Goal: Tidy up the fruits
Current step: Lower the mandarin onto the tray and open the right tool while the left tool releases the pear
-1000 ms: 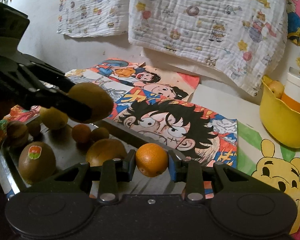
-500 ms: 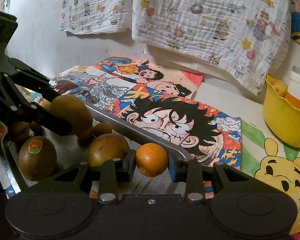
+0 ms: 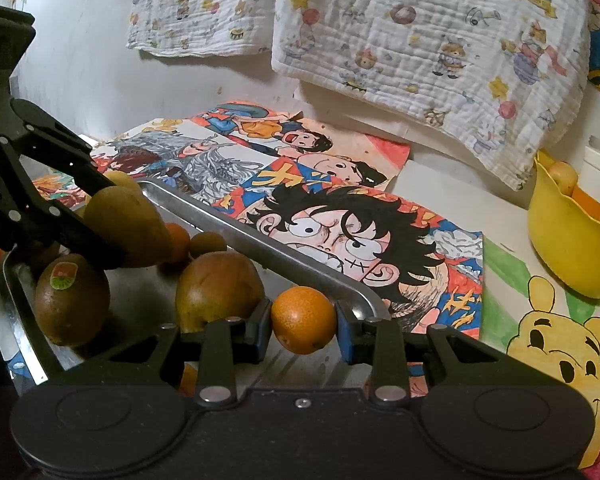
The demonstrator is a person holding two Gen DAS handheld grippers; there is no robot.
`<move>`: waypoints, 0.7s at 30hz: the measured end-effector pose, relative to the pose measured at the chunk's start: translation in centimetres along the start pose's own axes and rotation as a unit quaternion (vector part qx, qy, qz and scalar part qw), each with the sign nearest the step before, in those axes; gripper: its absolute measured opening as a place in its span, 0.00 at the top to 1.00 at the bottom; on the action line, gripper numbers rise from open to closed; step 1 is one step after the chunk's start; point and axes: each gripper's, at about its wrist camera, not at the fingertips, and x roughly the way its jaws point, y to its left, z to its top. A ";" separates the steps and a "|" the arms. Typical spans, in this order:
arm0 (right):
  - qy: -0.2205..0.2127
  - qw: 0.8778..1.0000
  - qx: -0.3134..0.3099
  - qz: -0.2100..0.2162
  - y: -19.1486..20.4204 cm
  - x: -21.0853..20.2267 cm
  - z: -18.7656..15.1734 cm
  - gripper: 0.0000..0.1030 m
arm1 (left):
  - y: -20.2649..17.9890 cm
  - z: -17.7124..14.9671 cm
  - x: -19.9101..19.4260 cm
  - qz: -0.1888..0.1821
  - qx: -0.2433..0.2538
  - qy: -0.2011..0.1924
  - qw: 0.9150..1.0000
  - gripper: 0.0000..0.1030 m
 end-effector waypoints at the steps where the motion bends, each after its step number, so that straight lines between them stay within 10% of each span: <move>1: 0.000 1.000 0.001 0.000 0.0 0.0 0.0 0.66 | 0.1 0.0 0.0 0.003 -0.001 0.001 1.000 0.37; 21: 0.003 1.000 0.012 0.010 0.2 1.0 -0.1 0.65 | 1.3 -0.9 -0.1 0.006 -0.034 0.015 0.999 0.40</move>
